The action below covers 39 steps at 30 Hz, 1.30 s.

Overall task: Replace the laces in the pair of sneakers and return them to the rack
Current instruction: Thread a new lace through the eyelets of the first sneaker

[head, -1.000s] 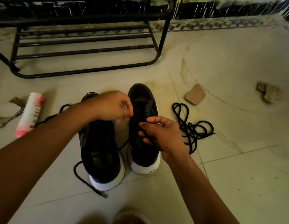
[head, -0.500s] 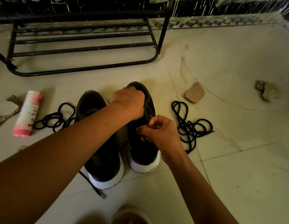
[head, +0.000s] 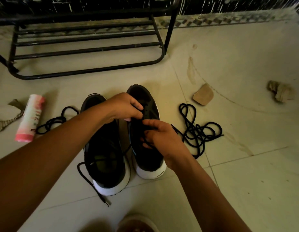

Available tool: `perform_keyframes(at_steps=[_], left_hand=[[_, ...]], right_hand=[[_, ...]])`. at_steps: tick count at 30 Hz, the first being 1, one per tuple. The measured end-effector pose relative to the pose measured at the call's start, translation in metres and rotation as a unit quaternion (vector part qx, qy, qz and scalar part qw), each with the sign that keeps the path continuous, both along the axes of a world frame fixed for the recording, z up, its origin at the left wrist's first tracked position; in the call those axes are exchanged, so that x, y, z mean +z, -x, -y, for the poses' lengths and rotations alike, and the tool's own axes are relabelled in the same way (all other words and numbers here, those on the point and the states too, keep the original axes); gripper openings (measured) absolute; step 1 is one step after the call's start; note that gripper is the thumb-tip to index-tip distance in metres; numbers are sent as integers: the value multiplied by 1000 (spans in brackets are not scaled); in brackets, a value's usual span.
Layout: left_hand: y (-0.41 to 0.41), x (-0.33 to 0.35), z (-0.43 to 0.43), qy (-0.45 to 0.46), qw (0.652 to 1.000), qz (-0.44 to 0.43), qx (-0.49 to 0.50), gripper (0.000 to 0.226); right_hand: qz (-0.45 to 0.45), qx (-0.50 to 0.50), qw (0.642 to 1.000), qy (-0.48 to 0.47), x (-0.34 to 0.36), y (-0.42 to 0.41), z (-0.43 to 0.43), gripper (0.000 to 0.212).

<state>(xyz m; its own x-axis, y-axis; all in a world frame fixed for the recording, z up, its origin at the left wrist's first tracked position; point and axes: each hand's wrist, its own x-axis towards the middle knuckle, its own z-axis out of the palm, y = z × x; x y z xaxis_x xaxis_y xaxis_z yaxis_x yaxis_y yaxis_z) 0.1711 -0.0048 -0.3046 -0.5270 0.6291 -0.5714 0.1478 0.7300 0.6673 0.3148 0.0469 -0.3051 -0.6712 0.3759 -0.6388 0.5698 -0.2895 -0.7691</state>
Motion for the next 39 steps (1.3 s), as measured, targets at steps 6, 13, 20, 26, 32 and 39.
perform_keyframes(at_steps=[6,13,20,26,32,39], left_hand=[[3,-3,12,-31,995,54,72,24],[0,-10,18,-69,982,101,143,25],[-2,-12,20,-84,980,92,153,23],[-6,-11,18,-84,992,-21,90,13],[-7,-18,16,-92,983,-78,136,12],[-6,-24,20,-102,970,-57,212,26]], right_hand=[[-53,-85,964,247,6,4,0,34],[-85,-147,980,101,0,-3,5,17],[-93,-152,982,-60,3,-14,-8,19],[-117,-141,983,-2,8,-15,-9,14],[-24,-4,999,-24,2,-11,-3,17],[23,104,922,-371,-4,-2,-8,5]])
